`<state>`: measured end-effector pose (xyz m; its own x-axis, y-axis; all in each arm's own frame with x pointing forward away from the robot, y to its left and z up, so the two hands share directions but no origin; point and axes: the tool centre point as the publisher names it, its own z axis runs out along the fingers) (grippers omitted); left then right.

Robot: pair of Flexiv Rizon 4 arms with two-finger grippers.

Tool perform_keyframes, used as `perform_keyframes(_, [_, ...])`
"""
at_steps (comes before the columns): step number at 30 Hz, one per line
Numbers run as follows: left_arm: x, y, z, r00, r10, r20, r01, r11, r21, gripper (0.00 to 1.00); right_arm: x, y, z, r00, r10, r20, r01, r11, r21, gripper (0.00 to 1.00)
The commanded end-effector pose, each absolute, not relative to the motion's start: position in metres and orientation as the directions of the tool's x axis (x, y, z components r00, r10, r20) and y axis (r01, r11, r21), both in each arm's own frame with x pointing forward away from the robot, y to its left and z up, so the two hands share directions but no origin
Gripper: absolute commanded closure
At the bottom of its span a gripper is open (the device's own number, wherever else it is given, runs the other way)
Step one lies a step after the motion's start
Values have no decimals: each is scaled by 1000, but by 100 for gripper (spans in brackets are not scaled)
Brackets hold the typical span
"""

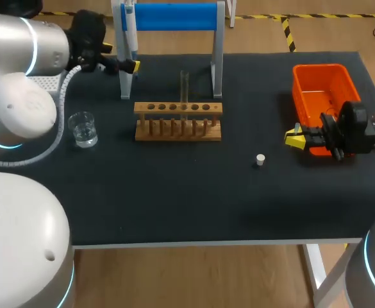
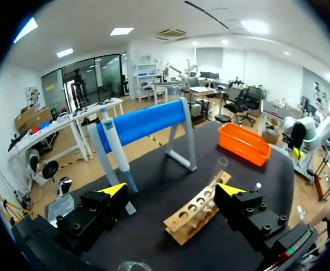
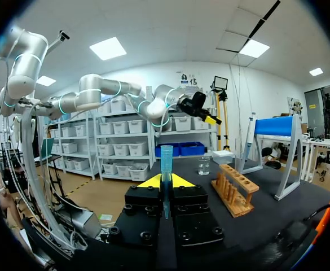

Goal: Invert the test tube, pick up the pipette, mount the tip to pipette, aspirate from beaker and dispense into the tube, eject the tip, return the pipette, and cap with the stopper.

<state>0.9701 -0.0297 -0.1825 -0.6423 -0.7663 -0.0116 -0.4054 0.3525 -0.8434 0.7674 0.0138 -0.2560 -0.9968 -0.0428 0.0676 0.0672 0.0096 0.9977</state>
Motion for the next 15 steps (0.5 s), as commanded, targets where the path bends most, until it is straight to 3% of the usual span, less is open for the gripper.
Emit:
perform_keyframes(1, [977,-34,-185,-517,-852,-88,-416,339,-844,0,766,13,-256,-997,-41,67,67,12,998,100])
perform_keyframes(15, [998,-29,-183,-337,-934,-118,-399,256,-881,0,766,13,-256,-997,-41,67,67,12,998,100])
